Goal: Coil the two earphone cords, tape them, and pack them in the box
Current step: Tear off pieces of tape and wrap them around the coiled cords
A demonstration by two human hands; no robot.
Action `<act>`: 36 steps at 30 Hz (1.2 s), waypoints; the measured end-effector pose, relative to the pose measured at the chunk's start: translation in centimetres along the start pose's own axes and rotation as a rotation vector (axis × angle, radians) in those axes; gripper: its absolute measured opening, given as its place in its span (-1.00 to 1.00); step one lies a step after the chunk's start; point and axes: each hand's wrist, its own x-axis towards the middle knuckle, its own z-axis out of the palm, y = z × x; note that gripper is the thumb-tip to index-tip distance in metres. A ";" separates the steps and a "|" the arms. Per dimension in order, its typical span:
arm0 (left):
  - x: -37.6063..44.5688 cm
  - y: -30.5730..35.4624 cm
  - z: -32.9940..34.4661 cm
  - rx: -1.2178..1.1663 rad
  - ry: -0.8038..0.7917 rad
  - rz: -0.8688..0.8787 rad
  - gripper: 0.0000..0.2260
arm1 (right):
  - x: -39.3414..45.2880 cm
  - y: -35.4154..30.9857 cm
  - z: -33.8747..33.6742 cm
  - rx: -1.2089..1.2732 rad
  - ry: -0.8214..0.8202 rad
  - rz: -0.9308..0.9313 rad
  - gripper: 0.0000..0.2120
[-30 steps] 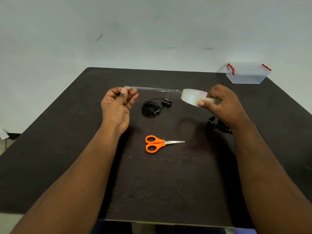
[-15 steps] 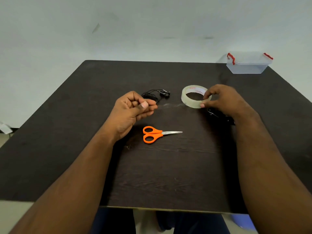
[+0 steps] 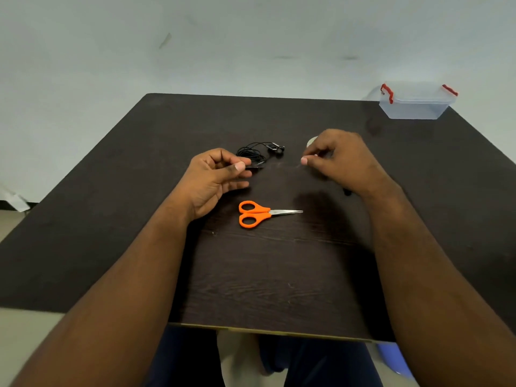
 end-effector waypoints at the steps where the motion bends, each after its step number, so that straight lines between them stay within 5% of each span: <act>1: 0.0 0.1 0.0 0.011 0.012 0.000 -0.94 | -0.2 -1.0 0.1 0.067 -0.045 -0.005 -0.95; 7: -0.2 0.3 0.2 0.014 0.060 0.005 -0.90 | -1.6 -7.2 3.2 0.241 -0.491 -0.091 -0.82; 16: -0.2 0.7 0.6 -0.043 0.105 -0.010 -0.89 | -1.7 -7.1 2.0 0.131 -0.725 0.032 -0.79; 25: -0.2 0.6 0.5 -0.046 0.125 -0.020 -0.83 | -1.9 -6.6 -0.8 -0.166 -0.685 0.141 -0.90; 36: 0.3 0.0 0.6 0.039 0.137 0.001 -0.84 | -3.6 -4.5 -1.2 -0.192 -0.582 0.208 -0.75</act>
